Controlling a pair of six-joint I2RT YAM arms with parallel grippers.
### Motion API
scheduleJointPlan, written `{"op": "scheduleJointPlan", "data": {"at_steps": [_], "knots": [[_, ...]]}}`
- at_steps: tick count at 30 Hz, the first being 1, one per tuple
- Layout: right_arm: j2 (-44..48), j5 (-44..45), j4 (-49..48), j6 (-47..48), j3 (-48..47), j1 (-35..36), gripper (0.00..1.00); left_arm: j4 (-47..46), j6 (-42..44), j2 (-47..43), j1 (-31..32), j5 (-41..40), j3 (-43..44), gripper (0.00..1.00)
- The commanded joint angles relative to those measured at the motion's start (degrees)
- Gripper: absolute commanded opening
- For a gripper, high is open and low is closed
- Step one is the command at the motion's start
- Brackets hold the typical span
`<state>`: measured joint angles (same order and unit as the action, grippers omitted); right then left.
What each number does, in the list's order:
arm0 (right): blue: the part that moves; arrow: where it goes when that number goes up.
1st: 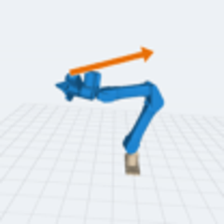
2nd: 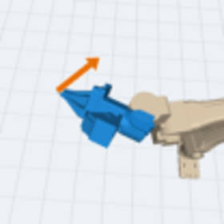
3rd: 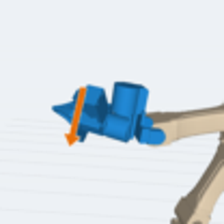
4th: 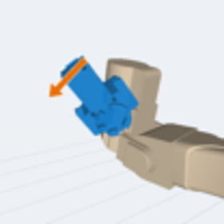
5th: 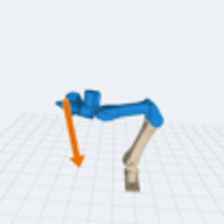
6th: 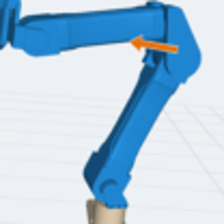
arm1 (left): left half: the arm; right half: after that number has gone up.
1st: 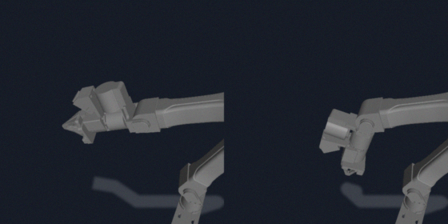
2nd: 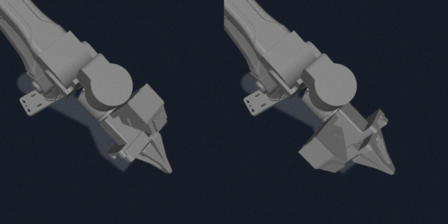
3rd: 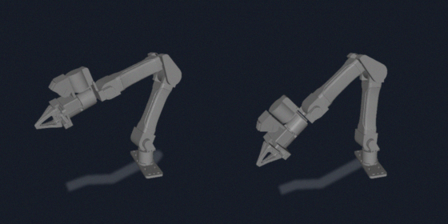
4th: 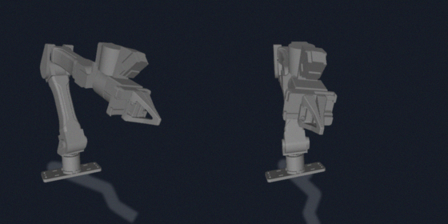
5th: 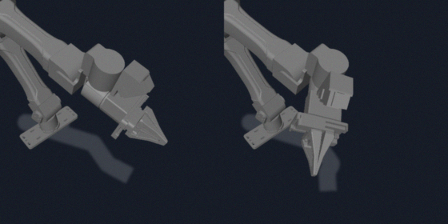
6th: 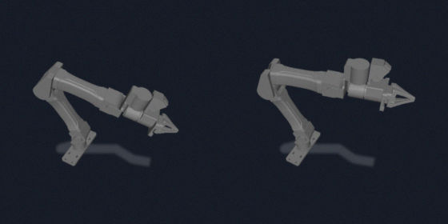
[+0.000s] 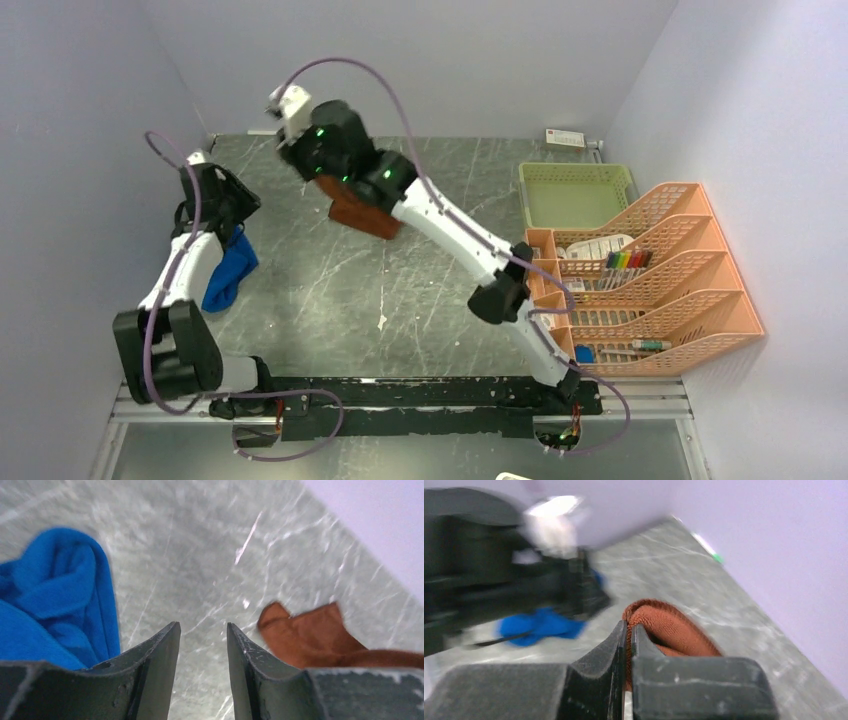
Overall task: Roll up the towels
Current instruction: Flatten out the towel at the center of the board.
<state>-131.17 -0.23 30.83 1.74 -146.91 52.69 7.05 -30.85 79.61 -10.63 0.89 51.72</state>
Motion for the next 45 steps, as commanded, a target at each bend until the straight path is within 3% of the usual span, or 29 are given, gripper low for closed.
{"op": "scheduleJointPlan", "data": {"at_steps": [1, 3, 6, 8, 10, 13, 18, 24, 27, 31, 35, 37, 38, 39, 41, 45], "knots": [[9.9, -4.5, 1.1, 3.5, 5.4, 9.0, 0.00, -0.3, -1.4, -6.0, -5.6, 3.8, 2.1, 0.52], [22.0, -8.5, -9.7, 3.9, 22.9, 10.5, 0.00, 1.7, -0.7, -6.9, -8.2, 7.5, 4.4, 0.52], [33.3, -6.4, -15.0, 3.1, 36.4, 8.0, 0.00, 3.3, 0.4, -8.3, -10.2, 9.8, 6.5, 0.53], [39.4, -4.0, -16.7, 1.5, 43.9, 1.9, 0.00, 4.3, 1.5, -9.0, -10.4, 9.8, 7.4, 0.54], [45.1, -4.8, -18.4, -4.0, 51.2, -9.8, 0.00, 4.8, 2.5, -9.6, -10.5, 10.2, 7.9, 0.54], [47.3, -7.5, -18.0, -9.8, 59.2, -23.3, 0.00, 3.9, 4.4, -9.8, -10.5, 14.7, 8.0, 0.56], [42.9, -6.6, -14.6, -8.8, 65.5, -24.1, 0.00, 6.4, 8.6, -5.4, -8.1, 25.9, 9.1, 0.56], [38.8, -7.7, -18.0, -8.9, 72.2, -24.2, 0.00, 8.8, 9.4, -4.7, 3.2, 19.3, 6.0, 0.56], [38.1, -9.3, -18.6, -8.8, 71.9, -24.2, 0.00, 4.9, 6.3, -5.0, 7.8, 20.6, 1.5, 0.57], [39.2, -9.9, -19.1, -8.6, 70.0, -24.1, 0.00, -1.8, 4.3, -4.0, 20.1, 19.1, -4.8, 0.59], [39.1, -6.2, -17.3, -8.5, 66.6, -26.1, 0.00, -8.6, 5.0, -7.1, 33.6, 12.7, -11.4, 0.66], [38.3, -5.9, -16.2, -9.1, 64.9, -27.4, 0.00, -15.5, 4.2, -8.8, 41.1, 9.7, -14.7, 0.80], [37.9, -6.6, -16.3, -9.5, 64.5, -28.1, 0.00, -17.0, 5.1, -8.4, 46.0, 6.5, -15.0, 0.97], [37.5, -7.3, -16.4, -9.9, 64.3, -28.8, 0.00, -17.1, 6.8, -7.0, 51.4, 1.5, -14.3, 0.99], [36.9, -8.3, -16.4, -10.7, 64.0, -29.6, 0.00, -15.4, 9.3, -2.0, 61.3, -7.9, -11.2, 0.99], [37.6, -9.0, -16.7, -10.9, 65.3, -30.1, 0.00, -17.4, 8.7, 7.7, 68.7, -18.1, -6.4, 0.95]]}}
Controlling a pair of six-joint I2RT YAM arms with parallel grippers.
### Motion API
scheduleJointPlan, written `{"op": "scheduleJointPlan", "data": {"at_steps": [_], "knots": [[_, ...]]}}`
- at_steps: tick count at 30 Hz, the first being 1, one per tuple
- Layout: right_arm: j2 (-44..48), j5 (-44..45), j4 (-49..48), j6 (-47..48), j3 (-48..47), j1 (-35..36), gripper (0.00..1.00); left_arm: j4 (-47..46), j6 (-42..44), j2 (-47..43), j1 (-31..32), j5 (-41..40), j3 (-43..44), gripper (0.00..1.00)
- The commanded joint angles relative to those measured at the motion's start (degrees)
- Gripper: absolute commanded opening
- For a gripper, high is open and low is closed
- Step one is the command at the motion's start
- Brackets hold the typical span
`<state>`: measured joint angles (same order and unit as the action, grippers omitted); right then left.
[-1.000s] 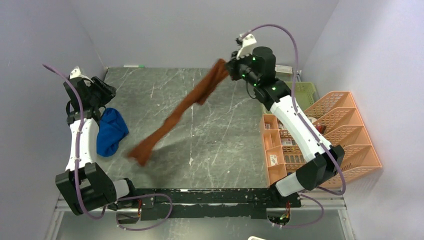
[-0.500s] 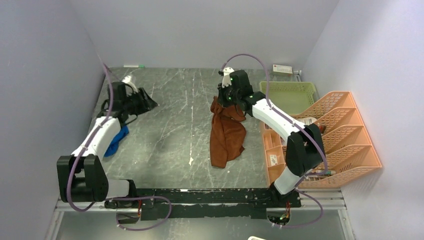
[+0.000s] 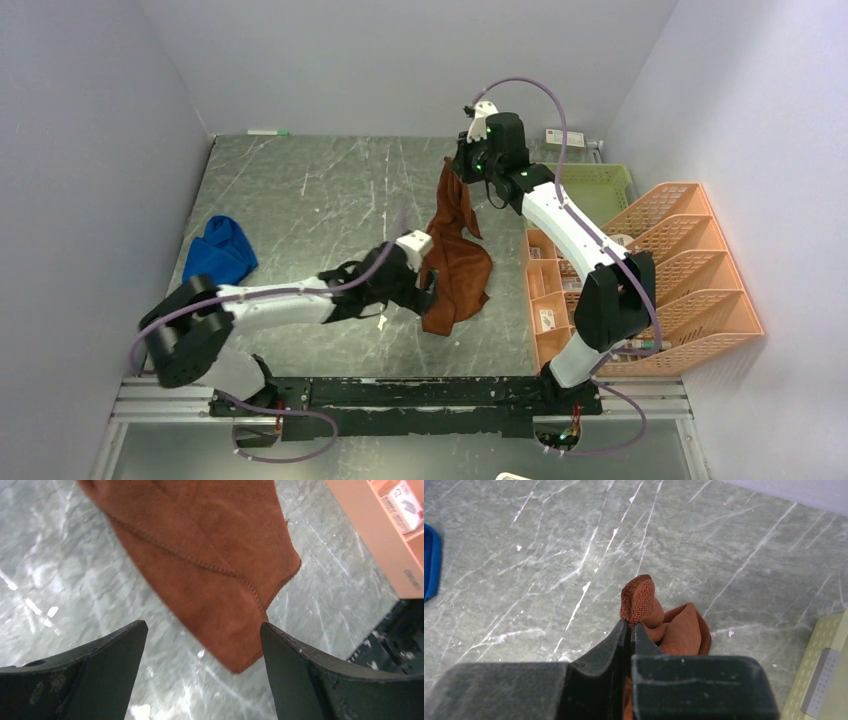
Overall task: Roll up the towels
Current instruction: Flatten out the towel at the center of the board.
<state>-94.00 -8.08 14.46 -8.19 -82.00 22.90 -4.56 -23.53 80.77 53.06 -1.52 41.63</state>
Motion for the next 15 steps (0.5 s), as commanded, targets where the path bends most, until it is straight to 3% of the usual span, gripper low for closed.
{"op": "scheduleJointPlan", "data": {"at_steps": [1, 8, 15], "knots": [[0.7, -1.1, -0.2, -0.8, 0.6, -0.5, 0.00, -6.4, 1.3, 8.1, 6.2, -17.4, 4.8, 0.93], [2.5, -1.7, 0.8, 0.3, 1.9, -2.9, 0.00, -1.2, 2.8, 19.1, 16.1, -34.7, 15.2, 0.78], [3.3, -2.9, 0.0, -0.2, 3.5, -4.4, 0.00, 2.5, -2.7, 17.5, 21.4, -31.8, 16.4, 0.76]]}}
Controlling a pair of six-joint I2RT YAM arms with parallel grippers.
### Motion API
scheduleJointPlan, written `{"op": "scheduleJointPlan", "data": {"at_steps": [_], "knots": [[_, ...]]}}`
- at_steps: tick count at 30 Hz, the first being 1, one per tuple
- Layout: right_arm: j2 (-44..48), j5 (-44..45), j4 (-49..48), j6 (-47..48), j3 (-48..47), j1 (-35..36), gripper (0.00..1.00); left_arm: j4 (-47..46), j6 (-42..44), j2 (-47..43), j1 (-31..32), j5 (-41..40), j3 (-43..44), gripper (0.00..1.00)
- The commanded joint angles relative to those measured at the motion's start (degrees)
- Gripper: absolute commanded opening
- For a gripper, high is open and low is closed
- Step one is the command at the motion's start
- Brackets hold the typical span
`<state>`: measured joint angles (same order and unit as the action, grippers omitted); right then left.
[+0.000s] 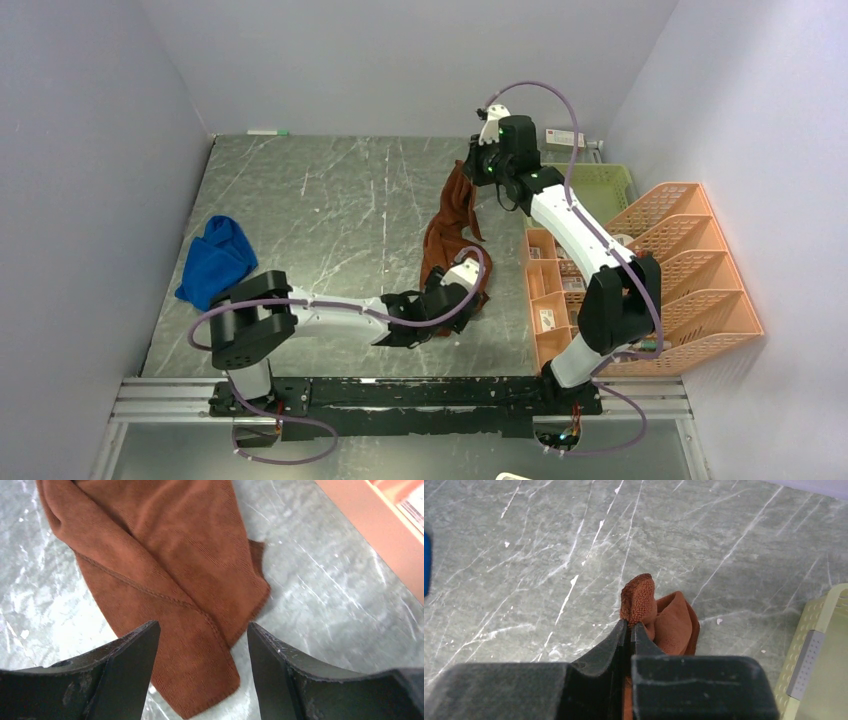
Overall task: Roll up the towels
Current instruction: Flatten out the towel at the center of the board.
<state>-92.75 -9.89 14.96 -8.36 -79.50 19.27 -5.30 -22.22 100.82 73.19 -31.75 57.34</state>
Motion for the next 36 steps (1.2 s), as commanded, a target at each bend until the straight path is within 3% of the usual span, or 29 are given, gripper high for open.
{"op": "scheduleJointPlan", "data": {"at_steps": [1, 5, 13, 27, 29, 30, 31, 32, 36], "knots": [[2.1, -1.1, -0.5, 0.0, 1.2, -0.8, 0.00, 5.2, -5.3, -3.3, 1.5, -1.5, 0.6, 0.76], [2.0, -2.4, -1.4, -0.4, 2.2, -1.3, 0.00, 12.7, -9.3, -4.2, 2.9, -2.6, 0.7, 0.75], [2.7, -3.2, -1.4, -0.3, 2.6, -1.4, 0.00, 8.3, -8.2, -2.1, 4.0, 3.2, -0.6, 0.71], [3.4, -4.5, -1.6, -0.4, 2.7, -2.1, 0.00, 9.3, -10.6, 6.0, 5.6, 2.6, 0.5, 0.60], [3.4, -4.9, -1.7, -0.5, 2.7, -2.2, 0.00, 9.3, -10.9, 7.2, 5.6, 2.2, 0.6, 0.49], [3.4, -5.0, -1.8, -0.5, 2.7, -2.2, 0.00, 9.6, -11.3, 7.6, 5.6, 1.7, 0.7, 0.27], [3.4, -5.0, -1.8, -0.5, 2.7, -2.3, 0.00, 10.0, -11.9, 7.9, 5.6, 1.0, 0.8, 0.13], [3.5, -5.1, -1.7, -0.5, 2.7, -2.3, 0.00, 10.1, -12.0, 8.1, 5.6, 0.7, 0.7, 0.08], [3.9, -4.8, -1.9, -0.5, 2.7, -2.8, 0.00, 11.9, -12.3, 6.9, 5.5, -0.5, 0.5, 0.07]]}}
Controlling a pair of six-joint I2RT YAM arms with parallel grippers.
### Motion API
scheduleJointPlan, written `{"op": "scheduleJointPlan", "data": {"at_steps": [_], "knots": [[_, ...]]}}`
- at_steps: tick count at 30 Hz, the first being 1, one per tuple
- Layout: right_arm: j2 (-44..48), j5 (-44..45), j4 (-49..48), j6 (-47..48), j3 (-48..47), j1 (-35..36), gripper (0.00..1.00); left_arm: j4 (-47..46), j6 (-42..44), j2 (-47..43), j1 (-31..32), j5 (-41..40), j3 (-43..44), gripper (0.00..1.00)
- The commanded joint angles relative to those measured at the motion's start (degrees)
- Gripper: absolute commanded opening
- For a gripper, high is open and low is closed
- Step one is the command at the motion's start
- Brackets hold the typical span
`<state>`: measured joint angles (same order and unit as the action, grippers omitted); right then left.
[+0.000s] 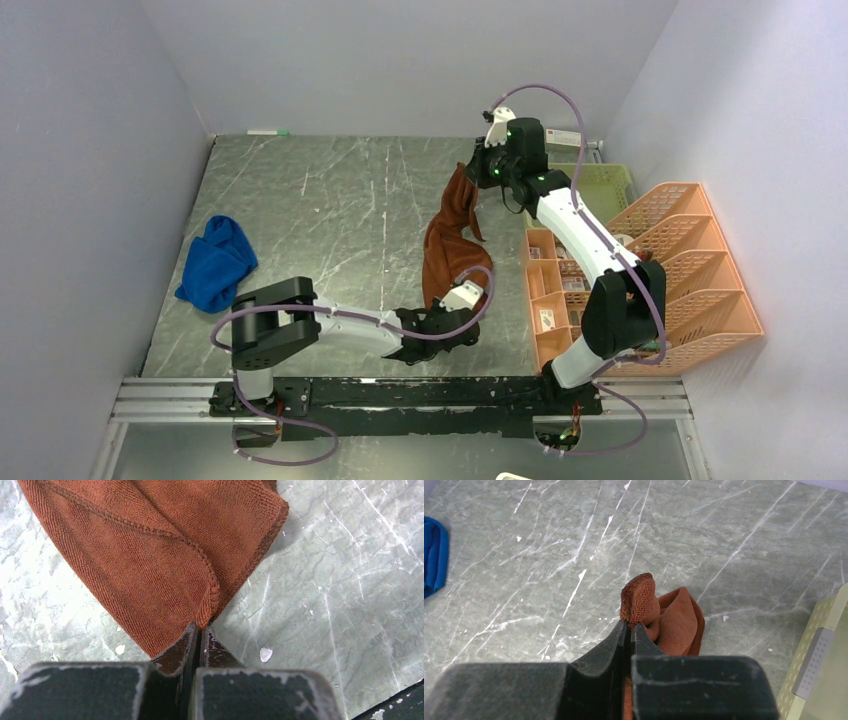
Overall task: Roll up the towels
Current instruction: Flatten out the towel at the center of the board.
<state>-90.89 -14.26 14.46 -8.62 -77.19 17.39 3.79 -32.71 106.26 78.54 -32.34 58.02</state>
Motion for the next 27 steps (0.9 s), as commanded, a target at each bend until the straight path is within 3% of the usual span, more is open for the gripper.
{"op": "scheduleJointPlan", "data": {"at_steps": [1, 4, 8, 11, 15, 18, 23, 27], "knots": [[2.1, -0.4, -1.4, -0.3, 0.3, -1.1, 0.00, 3.7, -1.5, 0.5, 0.1, -0.6, -0.3, 0.07], [2.3, -0.2, -1.2, -0.5, -0.6, -1.8, 0.00, 9.0, -0.4, -5.8, -1.4, -2.3, -0.3, 0.07], [3.8, 0.9, -2.6, -1.5, -0.4, -4.0, 0.00, 14.5, 3.6, -22.3, -8.4, 2.0, -3.2, 0.07], [5.1, -1.3, -4.5, -3.2, 0.6, -7.5, 0.00, 18.0, 4.1, -36.6, -24.5, 10.1, -7.5, 0.07], [7.5, -3.4, -6.6, -5.5, 2.9, -11.9, 0.00, 21.1, 5.8, -51.2, -45.3, 13.9, -9.3, 0.07], [9.3, -3.0, -7.1, -6.4, 4.0, -13.6, 0.00, 23.1, 6.8, -54.3, -53.9, 13.7, -7.8, 0.07], [17.9, 2.7, -12.7, -7.3, 10.3, -13.9, 0.00, 23.6, 7.5, -53.0, -60.6, 10.4, -5.3, 0.07], [23.6, -3.5, -19.1, -6.8, 13.8, -13.9, 0.00, 20.6, 9.9, -50.6, -67.1, 14.4, -1.6, 0.07]]}}
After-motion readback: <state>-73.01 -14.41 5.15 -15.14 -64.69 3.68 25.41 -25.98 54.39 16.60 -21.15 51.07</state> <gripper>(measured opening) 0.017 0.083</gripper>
